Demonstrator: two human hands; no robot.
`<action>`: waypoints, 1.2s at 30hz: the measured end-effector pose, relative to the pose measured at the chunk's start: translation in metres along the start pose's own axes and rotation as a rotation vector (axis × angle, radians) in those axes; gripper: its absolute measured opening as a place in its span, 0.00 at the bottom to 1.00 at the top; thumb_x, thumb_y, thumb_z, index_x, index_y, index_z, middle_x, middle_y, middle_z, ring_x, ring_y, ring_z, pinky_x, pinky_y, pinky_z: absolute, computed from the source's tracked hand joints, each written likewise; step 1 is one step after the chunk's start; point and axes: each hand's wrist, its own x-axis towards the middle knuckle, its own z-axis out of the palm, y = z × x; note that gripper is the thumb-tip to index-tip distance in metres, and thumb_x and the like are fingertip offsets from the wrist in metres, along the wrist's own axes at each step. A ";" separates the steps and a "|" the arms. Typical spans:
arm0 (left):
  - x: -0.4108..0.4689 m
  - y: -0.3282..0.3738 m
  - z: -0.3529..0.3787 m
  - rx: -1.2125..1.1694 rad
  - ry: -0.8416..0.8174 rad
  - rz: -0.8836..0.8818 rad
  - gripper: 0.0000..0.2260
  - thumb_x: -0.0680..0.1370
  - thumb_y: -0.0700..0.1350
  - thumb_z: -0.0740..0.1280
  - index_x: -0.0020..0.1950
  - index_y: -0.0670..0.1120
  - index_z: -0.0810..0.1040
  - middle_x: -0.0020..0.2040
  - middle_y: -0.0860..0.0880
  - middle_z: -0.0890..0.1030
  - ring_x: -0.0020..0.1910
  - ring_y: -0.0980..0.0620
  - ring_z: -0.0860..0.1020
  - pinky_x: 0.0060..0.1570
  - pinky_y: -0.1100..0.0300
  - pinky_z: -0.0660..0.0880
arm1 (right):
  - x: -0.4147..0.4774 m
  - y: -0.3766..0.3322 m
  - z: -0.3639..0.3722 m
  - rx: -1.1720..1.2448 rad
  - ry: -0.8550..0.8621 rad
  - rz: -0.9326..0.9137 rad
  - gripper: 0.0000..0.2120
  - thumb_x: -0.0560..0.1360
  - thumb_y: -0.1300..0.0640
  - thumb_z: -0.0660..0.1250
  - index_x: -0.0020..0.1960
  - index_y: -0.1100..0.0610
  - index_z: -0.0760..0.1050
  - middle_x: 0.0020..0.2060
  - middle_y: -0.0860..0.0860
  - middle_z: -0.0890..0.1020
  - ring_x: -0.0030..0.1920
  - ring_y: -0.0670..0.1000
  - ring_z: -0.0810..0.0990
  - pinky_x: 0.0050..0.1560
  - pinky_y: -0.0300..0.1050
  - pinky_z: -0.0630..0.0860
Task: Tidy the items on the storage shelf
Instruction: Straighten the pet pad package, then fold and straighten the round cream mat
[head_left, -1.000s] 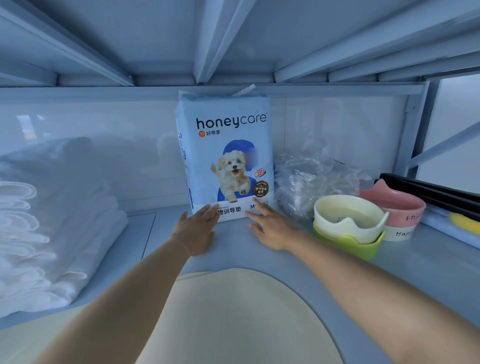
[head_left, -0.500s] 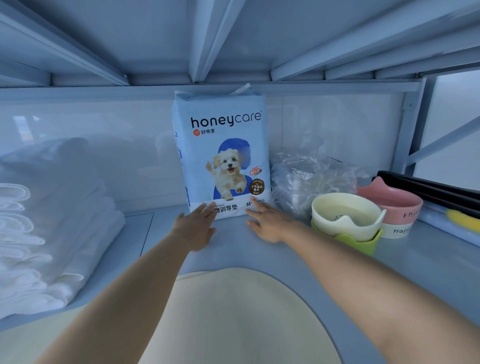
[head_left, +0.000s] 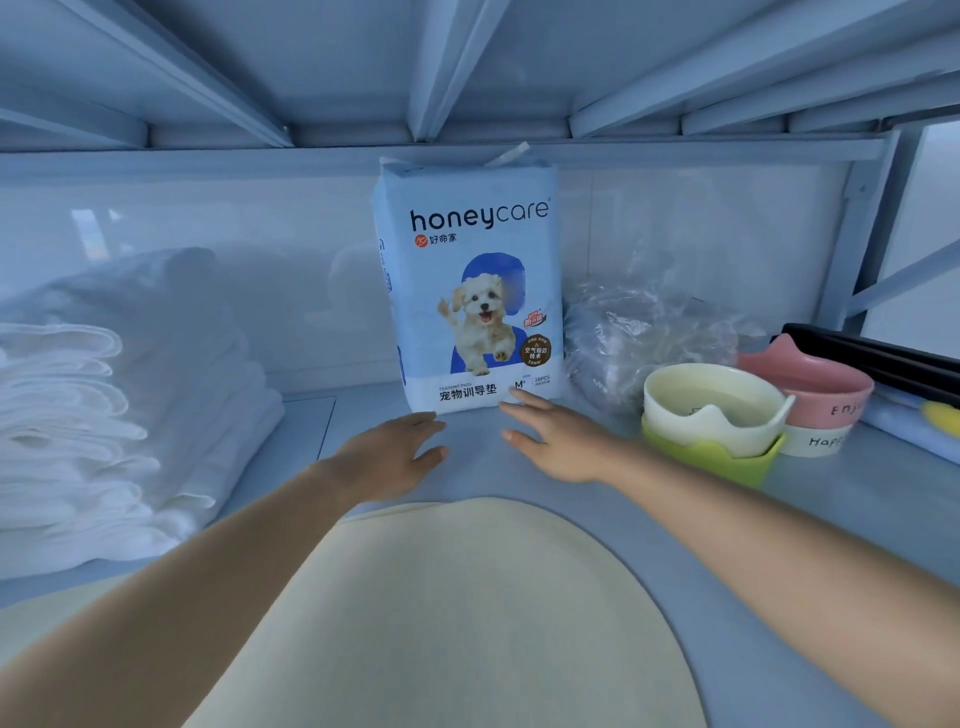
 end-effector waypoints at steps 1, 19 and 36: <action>-0.009 0.001 0.000 -0.002 0.001 0.016 0.22 0.80 0.57 0.52 0.74 0.55 0.60 0.76 0.57 0.57 0.74 0.55 0.58 0.72 0.54 0.58 | -0.007 -0.006 0.001 0.005 -0.003 -0.020 0.26 0.79 0.41 0.52 0.75 0.45 0.54 0.76 0.40 0.48 0.75 0.44 0.53 0.71 0.43 0.53; -0.093 0.014 0.030 -0.295 0.289 -0.034 0.11 0.76 0.48 0.63 0.58 0.54 0.75 0.53 0.56 0.73 0.51 0.54 0.75 0.51 0.60 0.72 | -0.066 -0.055 0.038 0.146 -0.010 -0.127 0.21 0.78 0.46 0.59 0.69 0.51 0.67 0.69 0.45 0.68 0.68 0.46 0.66 0.63 0.36 0.62; -0.126 0.021 0.032 -0.239 0.302 -0.297 0.16 0.78 0.50 0.62 0.66 0.54 0.73 0.65 0.52 0.73 0.63 0.52 0.71 0.62 0.62 0.65 | -0.074 -0.058 0.037 0.240 0.145 -0.241 0.19 0.75 0.53 0.65 0.65 0.51 0.72 0.59 0.48 0.77 0.61 0.49 0.74 0.60 0.41 0.70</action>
